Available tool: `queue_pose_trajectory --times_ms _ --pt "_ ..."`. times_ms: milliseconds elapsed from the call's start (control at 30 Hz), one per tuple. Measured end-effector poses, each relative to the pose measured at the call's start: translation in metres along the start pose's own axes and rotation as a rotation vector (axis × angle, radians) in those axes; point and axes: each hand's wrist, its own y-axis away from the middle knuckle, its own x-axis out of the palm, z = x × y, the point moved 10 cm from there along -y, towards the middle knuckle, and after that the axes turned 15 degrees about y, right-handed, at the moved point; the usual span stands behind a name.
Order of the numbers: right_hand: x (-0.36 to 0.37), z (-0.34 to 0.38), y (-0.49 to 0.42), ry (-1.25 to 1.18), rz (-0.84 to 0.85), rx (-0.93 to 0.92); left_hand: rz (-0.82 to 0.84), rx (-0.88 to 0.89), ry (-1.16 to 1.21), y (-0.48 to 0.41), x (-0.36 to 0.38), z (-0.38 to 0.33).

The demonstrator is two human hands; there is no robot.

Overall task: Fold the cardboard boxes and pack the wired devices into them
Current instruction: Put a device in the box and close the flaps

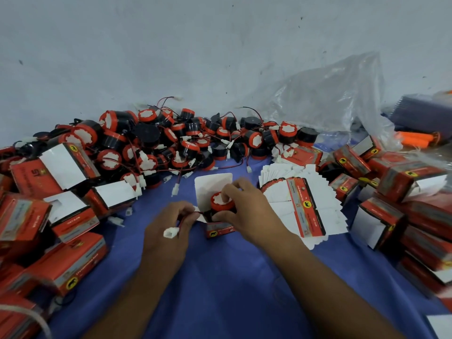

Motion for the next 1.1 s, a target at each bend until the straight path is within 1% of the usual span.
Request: queue_pose_trajectory --times_ms 200,300,400,467,567,633,667,733,767,800,867,900,967,1000,1100 --pt "0.001 0.002 0.001 0.007 0.059 -0.072 0.073 -0.021 0.073 0.001 0.008 -0.006" --pt "-0.002 0.006 0.002 0.037 0.101 -0.129 0.044 0.030 0.062 -0.004 0.004 -0.012" --pt "-0.014 0.018 0.004 0.110 0.129 -0.247 0.039 0.152 -0.026 -0.006 0.004 -0.023" --pt "-0.027 0.033 0.009 0.007 0.112 -0.333 0.090 0.140 -0.107 -0.005 0.013 -0.016" --pt "-0.041 0.053 0.013 -0.265 0.078 -0.380 0.186 0.091 -0.214 -0.005 0.027 -0.001" --pt "-0.044 0.061 0.013 -0.311 -0.008 -0.401 0.252 0.096 -0.186 -0.006 0.036 -0.001" --pt "-0.044 0.060 0.012 -0.322 -0.042 -0.390 0.271 0.129 -0.137 -0.006 0.037 -0.006" --pt "-0.038 0.048 0.007 -0.344 -0.075 -0.312 0.320 0.193 -0.070 -0.001 0.041 -0.016" --pt "-0.034 0.040 0.005 -0.348 -0.087 -0.266 0.332 0.163 -0.039 0.000 0.041 -0.011" --pt "-0.029 0.033 0.005 -0.344 -0.100 -0.227 0.304 0.078 0.003 -0.001 0.038 -0.003" --pt "-0.021 0.022 0.005 -0.277 -0.144 -0.164 0.194 -0.077 0.114 -0.004 0.026 0.011" --pt "-0.016 0.017 0.006 -0.242 -0.161 -0.133 0.152 -0.086 0.119 -0.005 0.021 0.012" --pt "-0.009 0.008 0.007 -0.220 -0.167 -0.059 0.117 -0.002 -0.004 -0.007 0.018 0.006" --pt "-0.008 0.007 0.007 -0.231 -0.168 -0.046 0.100 0.008 -0.042 -0.007 0.017 0.006" --pt "-0.010 0.010 0.006 -0.206 -0.166 -0.089 0.081 -0.057 -0.033 -0.009 0.015 0.016"
